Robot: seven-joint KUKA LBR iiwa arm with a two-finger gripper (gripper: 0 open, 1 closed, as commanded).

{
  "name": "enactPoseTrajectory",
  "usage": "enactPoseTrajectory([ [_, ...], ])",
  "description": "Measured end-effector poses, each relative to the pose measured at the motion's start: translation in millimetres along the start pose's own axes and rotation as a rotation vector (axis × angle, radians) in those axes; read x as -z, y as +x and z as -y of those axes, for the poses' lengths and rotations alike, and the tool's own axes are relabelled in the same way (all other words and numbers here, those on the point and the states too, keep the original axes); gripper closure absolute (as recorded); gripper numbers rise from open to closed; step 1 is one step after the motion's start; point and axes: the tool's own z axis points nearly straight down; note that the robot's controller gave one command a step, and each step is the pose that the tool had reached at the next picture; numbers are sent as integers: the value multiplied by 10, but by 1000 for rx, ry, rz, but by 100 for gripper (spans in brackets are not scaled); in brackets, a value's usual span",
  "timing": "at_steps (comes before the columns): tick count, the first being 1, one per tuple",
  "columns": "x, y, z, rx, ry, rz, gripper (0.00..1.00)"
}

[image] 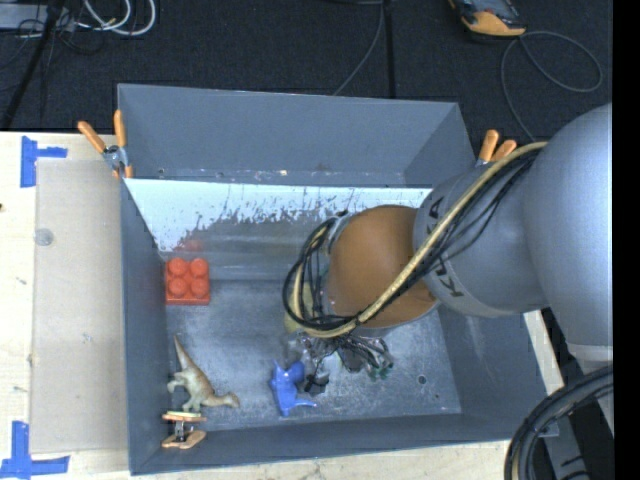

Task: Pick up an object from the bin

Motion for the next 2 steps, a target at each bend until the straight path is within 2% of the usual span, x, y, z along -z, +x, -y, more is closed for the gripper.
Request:
enactPoseTrajectory([
  [2, 59, 8, -2, -2, 0, -2, 100],
])
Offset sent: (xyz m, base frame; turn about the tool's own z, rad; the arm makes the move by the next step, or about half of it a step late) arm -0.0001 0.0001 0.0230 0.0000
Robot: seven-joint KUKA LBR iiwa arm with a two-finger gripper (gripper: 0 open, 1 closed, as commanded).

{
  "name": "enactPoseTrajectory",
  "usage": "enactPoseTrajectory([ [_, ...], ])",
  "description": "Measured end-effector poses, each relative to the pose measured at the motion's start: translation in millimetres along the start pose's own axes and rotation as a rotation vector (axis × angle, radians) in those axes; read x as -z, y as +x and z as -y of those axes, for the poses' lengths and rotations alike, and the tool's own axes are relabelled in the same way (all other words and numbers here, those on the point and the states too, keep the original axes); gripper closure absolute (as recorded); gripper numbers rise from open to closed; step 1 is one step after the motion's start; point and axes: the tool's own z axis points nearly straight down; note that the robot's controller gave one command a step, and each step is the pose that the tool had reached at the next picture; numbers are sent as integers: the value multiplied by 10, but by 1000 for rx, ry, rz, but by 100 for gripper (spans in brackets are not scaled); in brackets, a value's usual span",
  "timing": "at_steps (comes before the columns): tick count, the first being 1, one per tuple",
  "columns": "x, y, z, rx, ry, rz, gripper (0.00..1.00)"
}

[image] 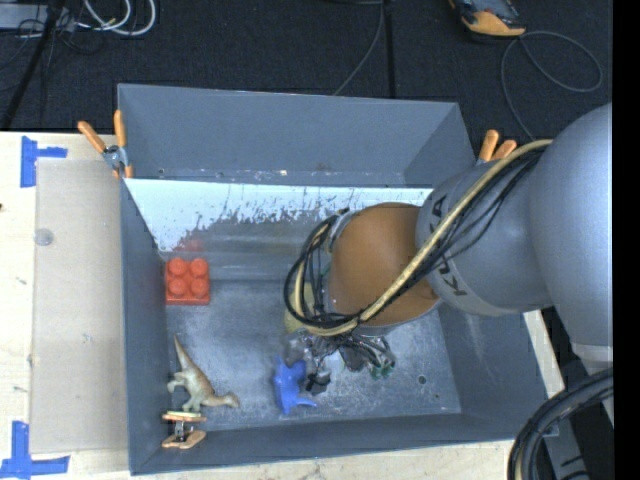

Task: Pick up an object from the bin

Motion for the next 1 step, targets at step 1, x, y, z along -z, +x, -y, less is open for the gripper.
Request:
enactPoseTrajectory([
  [1, 55, -4, 0, -1, 0, 2, 100],
])
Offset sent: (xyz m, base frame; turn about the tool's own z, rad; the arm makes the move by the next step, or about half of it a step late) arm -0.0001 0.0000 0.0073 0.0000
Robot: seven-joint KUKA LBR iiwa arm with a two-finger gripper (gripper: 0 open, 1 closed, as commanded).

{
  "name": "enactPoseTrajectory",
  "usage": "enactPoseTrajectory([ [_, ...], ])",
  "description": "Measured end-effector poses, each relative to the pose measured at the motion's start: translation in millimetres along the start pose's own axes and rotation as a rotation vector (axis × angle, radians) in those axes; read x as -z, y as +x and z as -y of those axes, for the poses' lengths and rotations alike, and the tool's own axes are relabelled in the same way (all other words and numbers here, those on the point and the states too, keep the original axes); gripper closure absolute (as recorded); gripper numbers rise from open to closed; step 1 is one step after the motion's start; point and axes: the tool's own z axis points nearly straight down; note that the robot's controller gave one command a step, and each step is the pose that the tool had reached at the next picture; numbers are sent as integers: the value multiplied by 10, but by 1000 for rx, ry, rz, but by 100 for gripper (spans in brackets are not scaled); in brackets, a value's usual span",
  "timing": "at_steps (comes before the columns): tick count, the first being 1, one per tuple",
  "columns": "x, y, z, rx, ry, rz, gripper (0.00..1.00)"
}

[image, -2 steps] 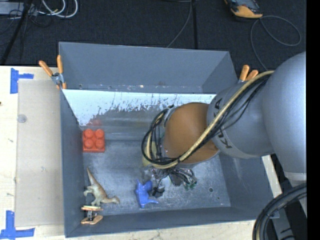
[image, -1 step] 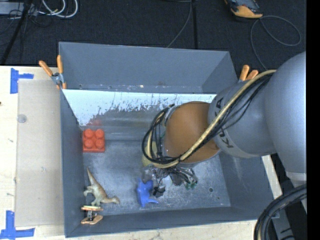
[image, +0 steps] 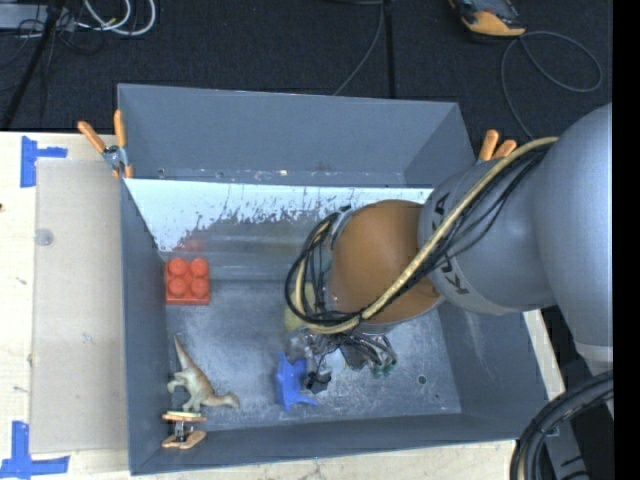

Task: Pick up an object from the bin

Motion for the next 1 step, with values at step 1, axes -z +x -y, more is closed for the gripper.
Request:
enactPoseTrajectory([
  [1, 25, -3, 0, 0, 0, 1, 100],
])
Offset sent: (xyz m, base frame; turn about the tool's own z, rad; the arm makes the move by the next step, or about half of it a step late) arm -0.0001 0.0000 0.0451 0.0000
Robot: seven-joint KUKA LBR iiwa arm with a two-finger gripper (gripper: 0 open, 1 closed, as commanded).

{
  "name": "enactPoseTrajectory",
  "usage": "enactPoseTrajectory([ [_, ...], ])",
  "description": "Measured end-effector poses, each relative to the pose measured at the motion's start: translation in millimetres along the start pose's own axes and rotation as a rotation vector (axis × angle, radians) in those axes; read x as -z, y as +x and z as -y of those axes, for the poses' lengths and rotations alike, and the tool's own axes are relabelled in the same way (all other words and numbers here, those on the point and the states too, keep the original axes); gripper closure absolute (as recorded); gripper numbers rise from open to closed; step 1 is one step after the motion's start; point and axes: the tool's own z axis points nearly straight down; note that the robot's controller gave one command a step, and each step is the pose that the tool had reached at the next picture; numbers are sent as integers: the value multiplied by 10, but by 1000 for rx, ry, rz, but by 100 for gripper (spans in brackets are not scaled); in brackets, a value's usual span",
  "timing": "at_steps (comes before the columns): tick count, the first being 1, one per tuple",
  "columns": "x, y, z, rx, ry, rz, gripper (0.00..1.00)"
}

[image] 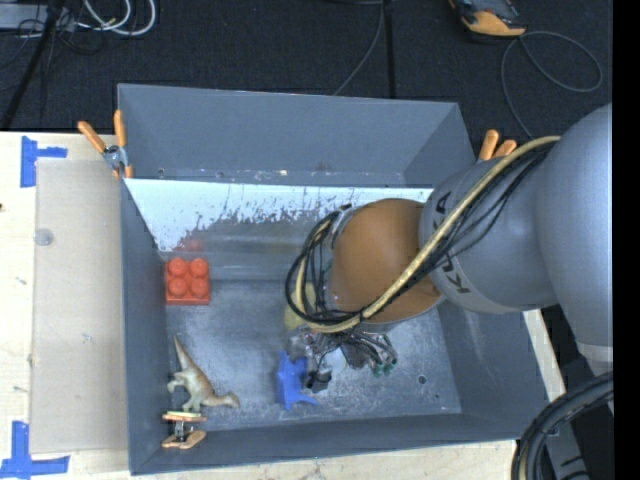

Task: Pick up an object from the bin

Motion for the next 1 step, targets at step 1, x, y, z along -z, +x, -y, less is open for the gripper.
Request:
enactPoseTrajectory([
  [1, 51, 11, -3, -1, -1, -4, 100],
])
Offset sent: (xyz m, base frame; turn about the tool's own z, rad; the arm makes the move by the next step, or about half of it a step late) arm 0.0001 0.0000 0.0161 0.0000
